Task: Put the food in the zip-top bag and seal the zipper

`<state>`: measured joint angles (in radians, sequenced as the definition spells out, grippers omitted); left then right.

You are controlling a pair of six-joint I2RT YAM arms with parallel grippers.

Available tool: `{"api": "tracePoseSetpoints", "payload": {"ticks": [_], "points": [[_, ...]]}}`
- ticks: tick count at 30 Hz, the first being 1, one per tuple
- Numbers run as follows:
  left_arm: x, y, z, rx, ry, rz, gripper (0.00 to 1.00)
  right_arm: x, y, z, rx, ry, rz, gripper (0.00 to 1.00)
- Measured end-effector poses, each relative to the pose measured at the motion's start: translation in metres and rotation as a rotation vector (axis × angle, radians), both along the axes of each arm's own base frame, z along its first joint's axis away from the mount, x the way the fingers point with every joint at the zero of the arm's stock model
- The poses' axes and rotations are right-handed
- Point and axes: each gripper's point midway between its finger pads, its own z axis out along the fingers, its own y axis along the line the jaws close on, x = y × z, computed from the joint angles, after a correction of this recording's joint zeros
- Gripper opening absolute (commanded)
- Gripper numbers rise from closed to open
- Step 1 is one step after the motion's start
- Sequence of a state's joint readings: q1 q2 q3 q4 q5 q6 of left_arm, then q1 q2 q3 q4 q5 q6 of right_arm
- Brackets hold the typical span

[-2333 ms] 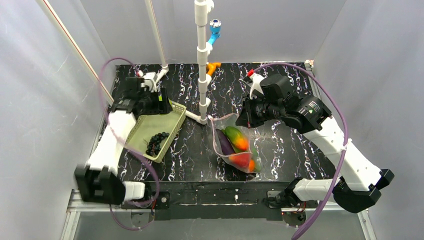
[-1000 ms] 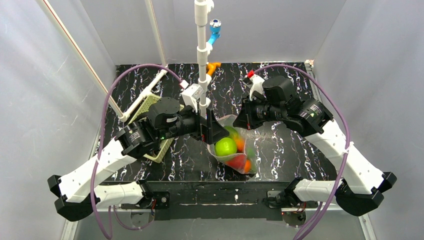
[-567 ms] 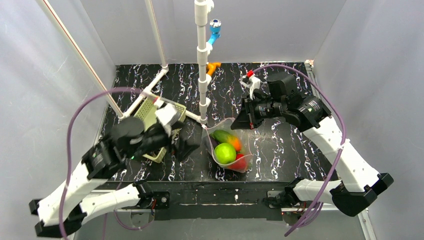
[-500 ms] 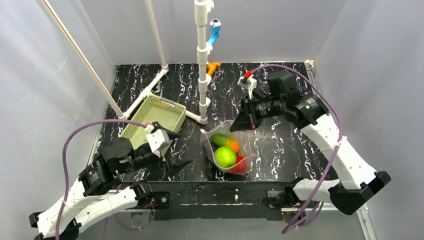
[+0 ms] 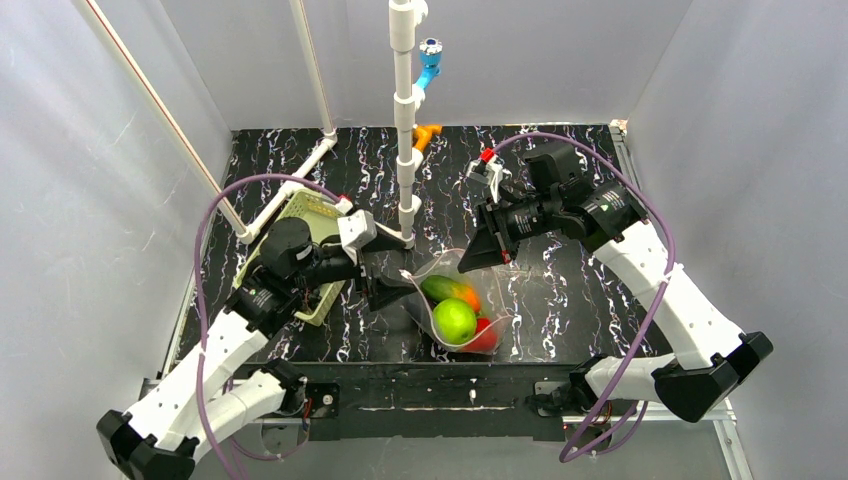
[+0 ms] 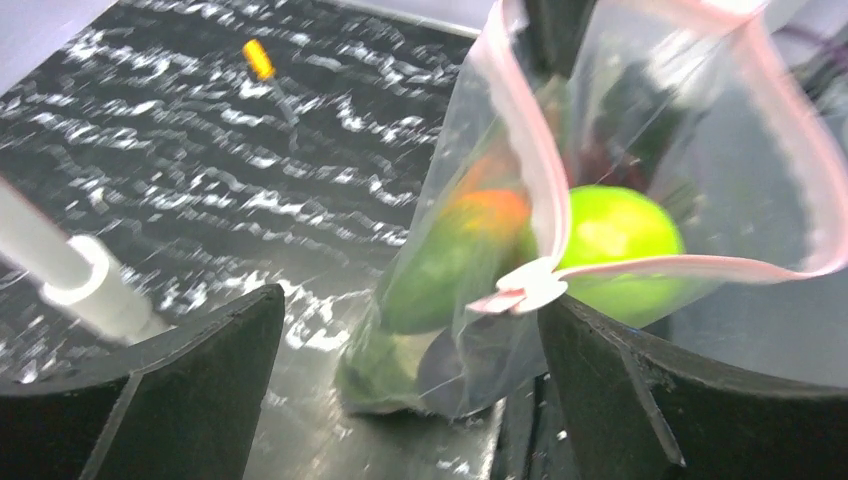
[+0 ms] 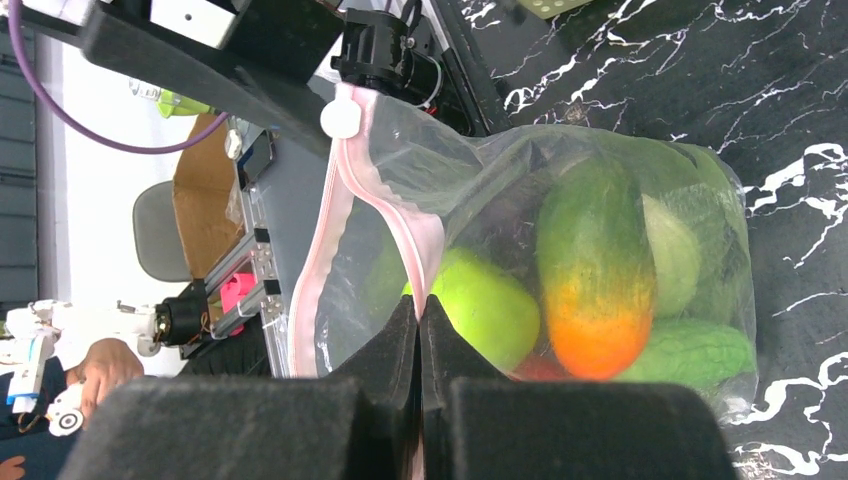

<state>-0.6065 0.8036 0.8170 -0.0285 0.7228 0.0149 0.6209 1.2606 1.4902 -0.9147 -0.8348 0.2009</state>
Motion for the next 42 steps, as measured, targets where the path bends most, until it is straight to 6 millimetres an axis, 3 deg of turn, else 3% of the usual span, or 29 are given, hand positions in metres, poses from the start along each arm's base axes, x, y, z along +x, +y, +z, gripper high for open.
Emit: {"api": "tracePoseSetpoints", "payload": {"ticks": [3, 8, 12, 15, 19, 21, 24, 28, 32, 35, 39, 42], "points": [[-0.011, -0.014, 0.009, -0.082, 0.058, -0.141, 0.76, 0.002, -0.001, -0.001, -0.008, -0.001, -0.011, 0.01], [-0.027, -0.025, -0.005, -0.119, 0.2, -0.32, 0.7, 0.003, -0.003, 0.0, -0.02, -0.005, -0.024, 0.01], [-0.038, -0.023, -0.01, -0.121, 0.251, -0.399, 0.59, 0.007, -0.003, 0.001, -0.021, -0.009, -0.03, 0.01], [-0.041, -0.022, -0.007, -0.134, 0.226, -0.417, 0.26, 0.013, -0.001, -0.001, -0.029, 0.004, -0.037, 0.01], [-0.037, -0.023, -0.012, -0.146, 0.209, -0.395, 0.01, 0.019, 0.003, -0.006, -0.052, 0.04, -0.041, 0.11], [-0.033, -0.024, -0.015, -0.148, 0.207, -0.372, 0.0, 0.022, 0.004, -0.008, -0.065, 0.047, -0.053, 0.24], [-0.029, -0.024, -0.018, -0.149, 0.206, -0.339, 0.0, 0.026, 0.002, -0.009, -0.083, 0.031, -0.075, 0.6], [-0.028, -0.019, -0.018, -0.149, 0.192, -0.284, 0.0, 0.031, -0.003, -0.014, -0.11, -0.017, -0.099, 0.94], [-0.022, -0.009, -0.011, -0.166, 0.147, -0.185, 0.0, 0.023, -0.018, -0.022, -0.124, -0.095, -0.121, 0.98], [-0.014, -0.006, -0.012, -0.164, 0.158, -0.109, 0.0, 0.007, -0.028, -0.014, -0.081, -0.168, -0.096, 0.98], [-0.003, -0.006, -0.024, -0.147, 0.239, -0.055, 0.0, -0.01, -0.029, 0.006, -0.015, -0.283, -0.022, 0.98], [0.007, -0.005, -0.029, -0.141, 0.344, -0.01, 0.0, -0.014, -0.025, 0.003, -0.033, -0.341, 0.011, 0.98]]}}
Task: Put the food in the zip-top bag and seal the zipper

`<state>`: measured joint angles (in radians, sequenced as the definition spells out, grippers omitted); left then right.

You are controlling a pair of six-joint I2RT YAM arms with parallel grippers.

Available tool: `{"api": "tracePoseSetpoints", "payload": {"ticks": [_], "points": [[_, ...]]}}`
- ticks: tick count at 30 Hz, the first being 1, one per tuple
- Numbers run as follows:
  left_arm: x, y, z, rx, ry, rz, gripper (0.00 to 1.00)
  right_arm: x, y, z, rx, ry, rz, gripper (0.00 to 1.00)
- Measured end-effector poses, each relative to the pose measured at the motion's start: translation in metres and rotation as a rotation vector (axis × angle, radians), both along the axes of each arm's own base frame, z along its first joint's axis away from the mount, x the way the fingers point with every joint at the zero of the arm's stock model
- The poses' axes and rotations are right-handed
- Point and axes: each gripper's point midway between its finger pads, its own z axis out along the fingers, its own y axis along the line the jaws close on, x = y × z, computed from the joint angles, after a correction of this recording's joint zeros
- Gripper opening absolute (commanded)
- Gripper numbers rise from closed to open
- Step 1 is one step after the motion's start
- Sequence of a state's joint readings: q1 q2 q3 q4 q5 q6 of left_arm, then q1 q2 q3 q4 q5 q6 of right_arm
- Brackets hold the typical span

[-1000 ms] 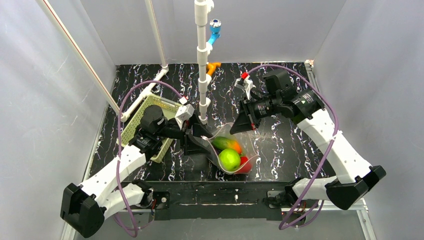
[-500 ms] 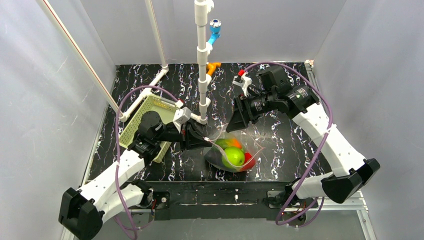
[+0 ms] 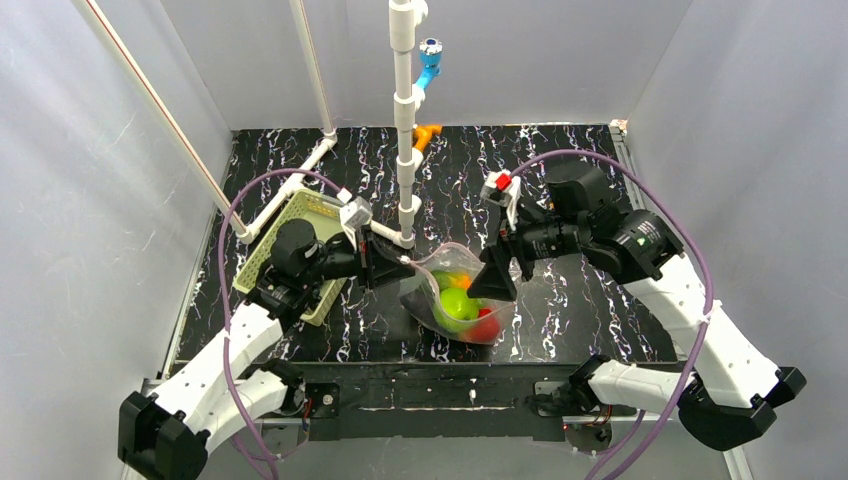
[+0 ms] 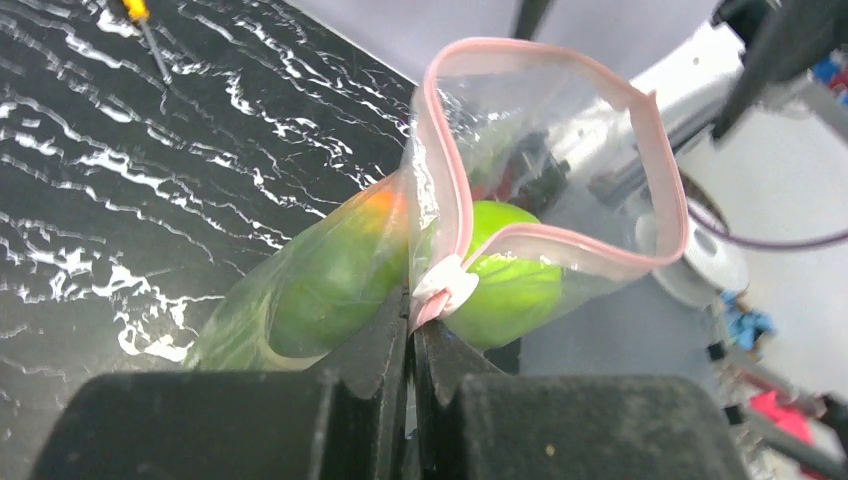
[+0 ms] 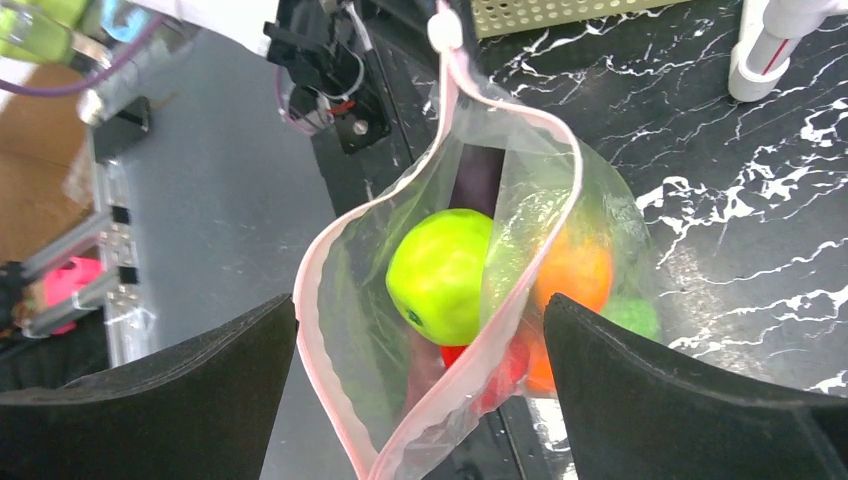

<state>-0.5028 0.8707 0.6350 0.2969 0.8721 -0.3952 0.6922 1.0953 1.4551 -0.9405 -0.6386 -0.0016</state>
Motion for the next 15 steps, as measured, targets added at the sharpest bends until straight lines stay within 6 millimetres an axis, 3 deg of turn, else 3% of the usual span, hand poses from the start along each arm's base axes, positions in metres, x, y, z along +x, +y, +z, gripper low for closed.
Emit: {"api": "tracePoseSetpoints", "payload": {"ticks": [5, 9, 15], "points": [[0.017, 0.003, 0.032, -0.021, 0.162, 0.108, 0.0, -0.003, 0.007, -0.015, -0.095, -0.094, 0.006, 0.98], [0.012, 0.013, 0.054, -0.047, 0.176, 0.171, 0.0, 0.003, 0.005, -0.017, -0.133, -0.143, -0.041, 0.98], [0.007, 0.019, 0.08, -0.039, 0.227, 0.207, 0.0, 0.014, 0.01, 0.002, -0.165, -0.204, -0.086, 0.98]]}}
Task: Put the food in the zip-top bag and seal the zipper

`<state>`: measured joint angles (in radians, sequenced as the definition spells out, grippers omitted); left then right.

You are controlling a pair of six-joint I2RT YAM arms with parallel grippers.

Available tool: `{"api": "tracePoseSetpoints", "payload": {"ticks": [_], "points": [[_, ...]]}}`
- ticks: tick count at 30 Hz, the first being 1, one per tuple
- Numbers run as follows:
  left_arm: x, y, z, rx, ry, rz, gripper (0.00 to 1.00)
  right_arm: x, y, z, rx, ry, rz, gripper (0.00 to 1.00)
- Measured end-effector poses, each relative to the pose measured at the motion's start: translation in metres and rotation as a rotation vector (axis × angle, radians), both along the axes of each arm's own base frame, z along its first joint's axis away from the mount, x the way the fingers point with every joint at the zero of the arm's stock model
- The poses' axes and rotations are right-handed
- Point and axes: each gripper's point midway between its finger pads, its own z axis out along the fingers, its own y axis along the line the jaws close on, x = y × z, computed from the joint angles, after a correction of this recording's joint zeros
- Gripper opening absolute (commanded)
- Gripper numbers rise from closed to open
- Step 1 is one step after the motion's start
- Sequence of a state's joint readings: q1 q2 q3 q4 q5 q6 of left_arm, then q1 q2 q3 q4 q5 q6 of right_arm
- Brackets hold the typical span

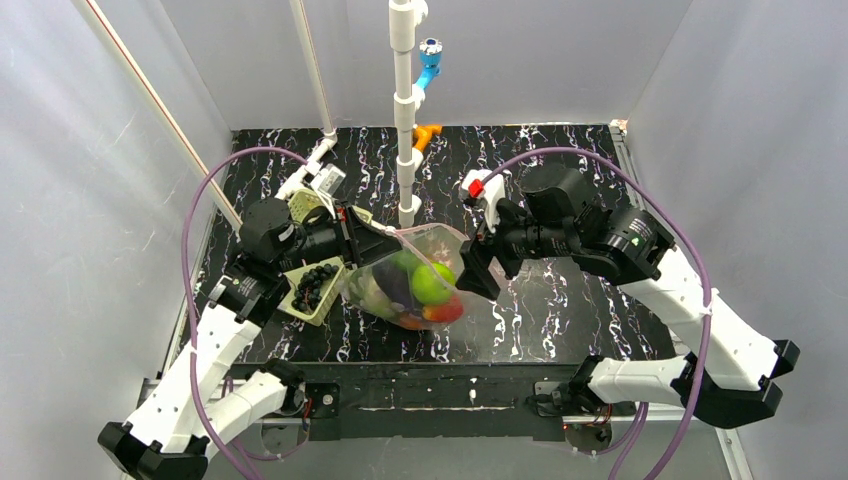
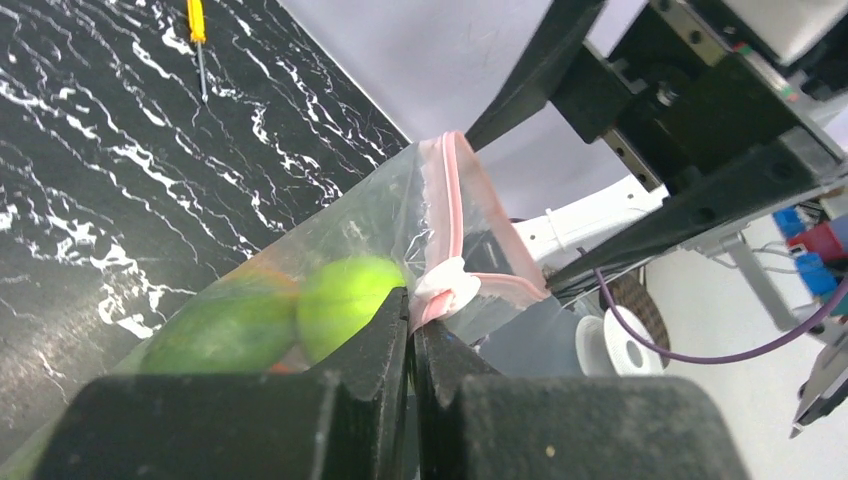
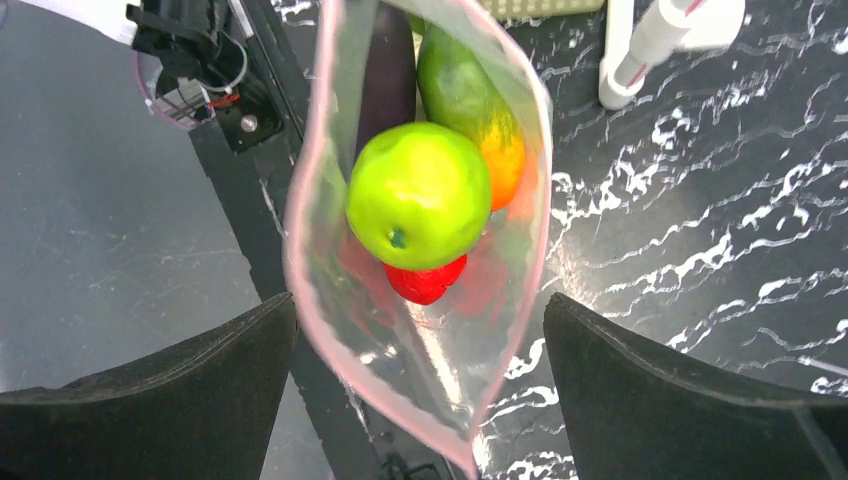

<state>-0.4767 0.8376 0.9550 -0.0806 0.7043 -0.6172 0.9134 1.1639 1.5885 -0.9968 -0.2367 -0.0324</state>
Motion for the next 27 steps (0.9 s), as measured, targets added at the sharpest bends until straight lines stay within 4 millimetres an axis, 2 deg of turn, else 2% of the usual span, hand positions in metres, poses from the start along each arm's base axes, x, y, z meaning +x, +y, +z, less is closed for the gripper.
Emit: {"api": "tracePoseSetpoints", "payload": {"ticks": [6, 14, 17, 21, 27], "points": [[-0.006, 0.004, -0.008, 0.015, 0.115, 0.024, 0.0, -0.001, 0.017, 0.024, 0.031, -0.033, 0.014, 0.98], [-0.017, 0.004, -0.006, 0.044, 0.15, -0.029, 0.0, 0.018, 0.059, 0.052, 0.081, -0.056, 0.062, 0.98], [-0.019, 0.005, -0.003, 0.059, 0.16, -0.032, 0.0, 0.02, 0.075, 0.056, 0.094, -0.069, 0.112, 0.98], [-0.022, 0.007, 0.001, 0.069, 0.168, -0.032, 0.0, 0.012, 0.092, 0.059, 0.113, -0.082, 0.216, 0.97], [-0.026, 0.007, 0.006, 0.067, 0.166, -0.051, 0.0, -0.007, 0.101, 0.048, 0.118, -0.091, 0.372, 0.87]]}}
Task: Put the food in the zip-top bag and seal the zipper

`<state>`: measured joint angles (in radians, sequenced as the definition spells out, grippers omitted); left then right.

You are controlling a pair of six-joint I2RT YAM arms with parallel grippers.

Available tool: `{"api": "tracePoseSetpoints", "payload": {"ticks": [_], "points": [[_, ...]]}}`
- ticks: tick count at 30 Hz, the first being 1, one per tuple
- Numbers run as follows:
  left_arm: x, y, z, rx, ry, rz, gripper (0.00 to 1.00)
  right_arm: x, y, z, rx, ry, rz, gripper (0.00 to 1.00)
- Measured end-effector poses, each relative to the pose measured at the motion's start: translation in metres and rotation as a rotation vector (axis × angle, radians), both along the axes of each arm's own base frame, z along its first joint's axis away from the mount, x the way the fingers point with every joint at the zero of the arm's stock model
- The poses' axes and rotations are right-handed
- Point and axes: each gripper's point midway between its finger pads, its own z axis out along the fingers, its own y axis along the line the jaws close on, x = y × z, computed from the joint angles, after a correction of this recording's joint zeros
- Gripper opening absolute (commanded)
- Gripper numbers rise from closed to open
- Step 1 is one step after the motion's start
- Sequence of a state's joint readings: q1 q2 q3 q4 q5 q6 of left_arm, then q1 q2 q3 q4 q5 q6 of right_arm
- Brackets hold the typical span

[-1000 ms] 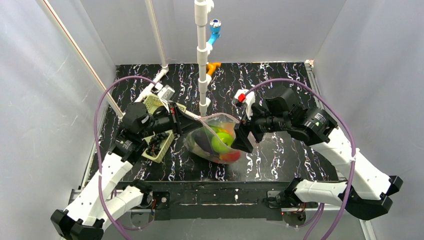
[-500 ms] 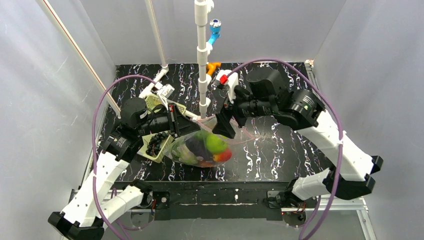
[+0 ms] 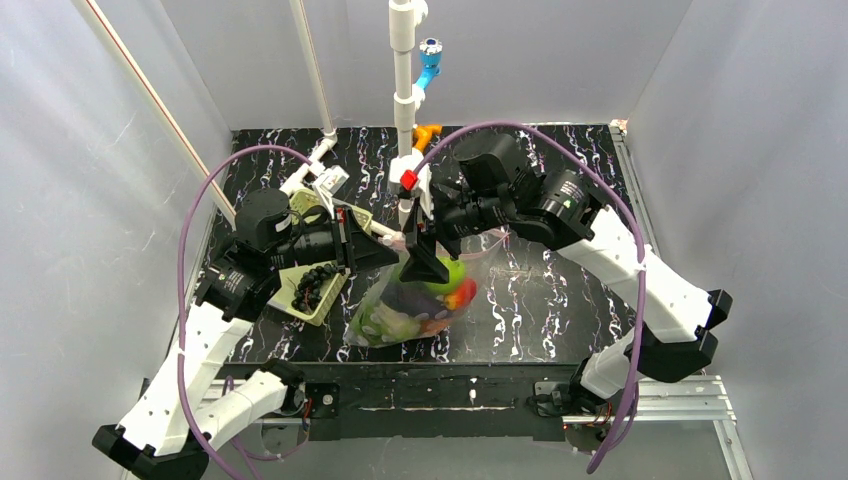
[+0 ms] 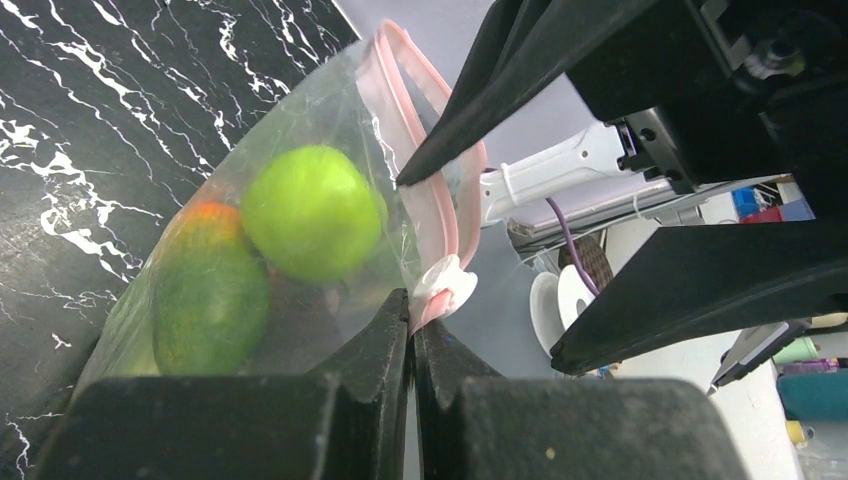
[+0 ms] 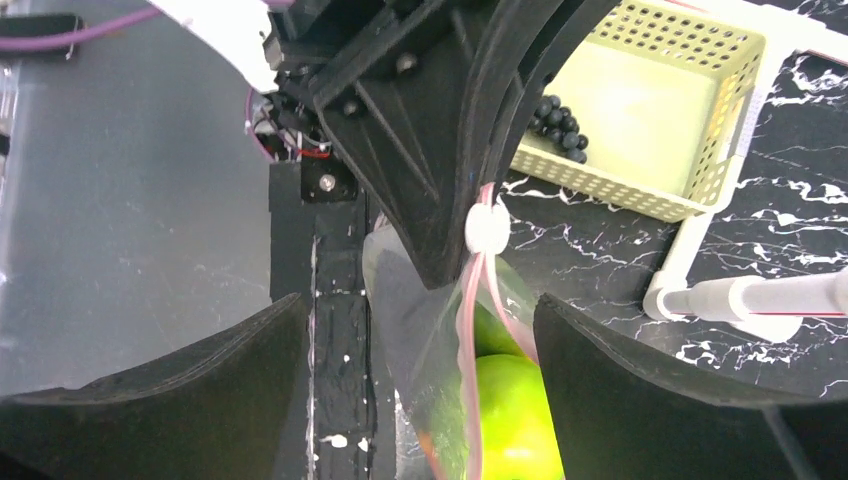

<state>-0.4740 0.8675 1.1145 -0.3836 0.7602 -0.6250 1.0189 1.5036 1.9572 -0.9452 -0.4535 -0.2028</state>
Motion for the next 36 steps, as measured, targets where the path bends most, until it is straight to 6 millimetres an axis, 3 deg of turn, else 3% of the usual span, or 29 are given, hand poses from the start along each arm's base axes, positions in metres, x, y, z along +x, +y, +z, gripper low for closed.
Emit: {"api": "tracePoseSetpoints", "payload": {"ticks": [5, 13, 23, 31, 35, 36], "points": [[-0.007, -0.001, 0.002, -0.009, 0.0, -0.04, 0.0, -0.003, 0.001, -0.015, -0.013, -0.033, 0.06, 0.87], [-0.024, -0.003, 0.009, -0.036, -0.037, -0.144, 0.0, -0.01, 0.004, -0.013, 0.019, -0.058, 0.129, 0.92], [-0.038, -0.003, 0.014, -0.057, -0.078, -0.233, 0.0, -0.015, 0.003, -0.011, 0.049, -0.051, 0.158, 0.88], [-0.031, -0.007, 0.008, -0.038, -0.063, -0.252, 0.0, -0.017, 0.002, -0.014, 0.051, -0.028, 0.17, 0.43], [-0.031, -0.006, 0.006, -0.021, -0.068, -0.254, 0.0, -0.02, -0.003, -0.03, 0.027, 0.013, 0.148, 0.05], [-0.031, -0.006, 0.005, -0.017, -0.067, -0.254, 0.0, -0.02, -0.004, -0.032, 0.027, 0.019, 0.136, 0.01]]}}
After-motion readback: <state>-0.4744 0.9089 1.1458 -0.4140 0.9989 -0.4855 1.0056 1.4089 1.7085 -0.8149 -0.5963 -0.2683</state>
